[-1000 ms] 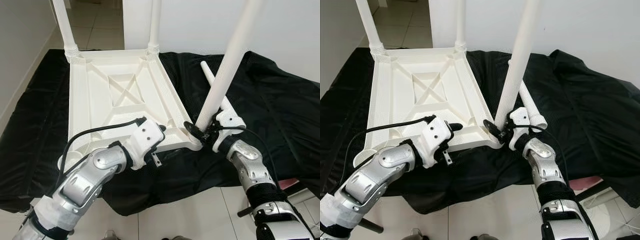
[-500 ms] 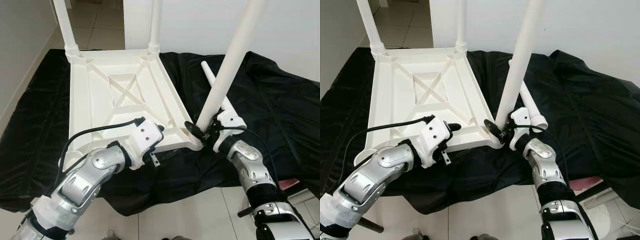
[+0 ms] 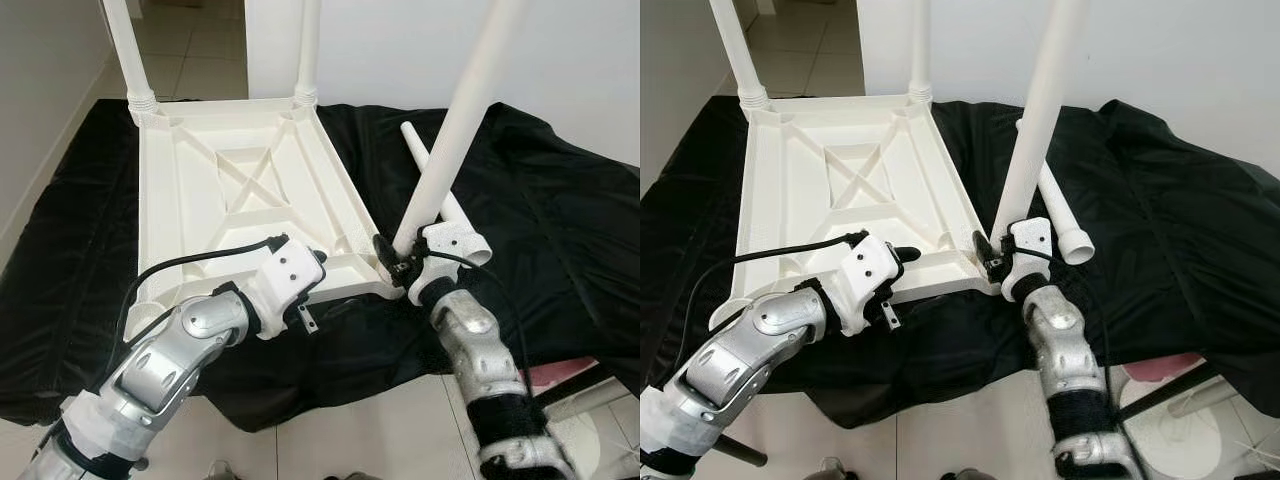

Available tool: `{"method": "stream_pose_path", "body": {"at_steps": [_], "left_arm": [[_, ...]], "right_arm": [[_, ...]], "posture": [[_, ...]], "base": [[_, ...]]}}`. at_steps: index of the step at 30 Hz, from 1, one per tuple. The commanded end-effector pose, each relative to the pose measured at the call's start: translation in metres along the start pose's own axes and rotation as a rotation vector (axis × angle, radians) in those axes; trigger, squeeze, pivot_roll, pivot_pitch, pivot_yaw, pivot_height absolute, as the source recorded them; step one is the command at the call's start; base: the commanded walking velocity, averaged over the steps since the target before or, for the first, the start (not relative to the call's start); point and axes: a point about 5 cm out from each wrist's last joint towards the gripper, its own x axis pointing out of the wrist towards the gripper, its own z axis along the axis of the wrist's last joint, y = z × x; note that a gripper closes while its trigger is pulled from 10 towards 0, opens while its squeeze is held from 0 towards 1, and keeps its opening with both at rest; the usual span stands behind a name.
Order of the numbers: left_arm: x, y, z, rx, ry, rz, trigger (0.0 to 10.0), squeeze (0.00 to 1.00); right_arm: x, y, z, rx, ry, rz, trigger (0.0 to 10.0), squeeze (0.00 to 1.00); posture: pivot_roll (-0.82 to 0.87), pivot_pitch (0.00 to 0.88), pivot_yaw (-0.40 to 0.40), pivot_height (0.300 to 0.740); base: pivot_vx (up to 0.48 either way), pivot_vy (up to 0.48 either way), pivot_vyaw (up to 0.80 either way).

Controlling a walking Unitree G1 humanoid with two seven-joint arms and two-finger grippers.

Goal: Building children table

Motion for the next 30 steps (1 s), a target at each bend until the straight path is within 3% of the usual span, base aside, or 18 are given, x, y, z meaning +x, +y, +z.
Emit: {"method": "stream_pose_path", "body": {"at_steps": [1,4,8,21,22,30], "left_arm": [[-0.001,-0.005,-0.002,0.016,0.01,-0.119,10.0,0.0],[-0.001,-0.005,-0.002,0.017,0.011,-0.122,10.0,0.0],[0.0,-0.006,-0.002,0.02,0.011,-0.137,10.0,0.0],[0.007,-0.004,0.001,0.04,0.004,-0.161,10.0,0.0],[0.007,-0.007,0.0,0.041,0.002,-0.174,10.0,0.0],[0.006,-0.005,-0.002,0.043,0.007,-0.175,10.0,0.0]], "right_arm": [[-0.006,-0.012,-0.012,-0.025,0.071,-0.103,10.0,0.0],[-0.013,0.007,-0.014,0.024,0.079,-0.156,10.0,0.0],[-0.016,0.026,-0.008,0.046,0.061,-0.093,10.0,0.0],[-0.017,0.017,0.0,0.035,0.026,-0.1,10.0,0.0],[-0.018,0.016,0.003,0.053,0.009,-0.077,10.0,1.0],[-0.019,0.009,0.009,0.035,-0.031,-0.017,10.0,1.0]], "posture": [[0.0,0.077,-0.059,0.74],[0.0,0.074,-0.051,0.74],[-0.01,0.073,-0.04,0.74],[-0.02,0.066,-0.03,0.74],[-0.03,0.064,-0.032,0.74],[-0.04,0.06,-0.038,0.74]], "base": [[0.0,0.0,0.0],[0.0,0.0,0.0],[0.0,0.0,0.0],[0.0,0.0,0.0],[0.0,0.0,0.0],[0.0,0.0,0.0]]}}
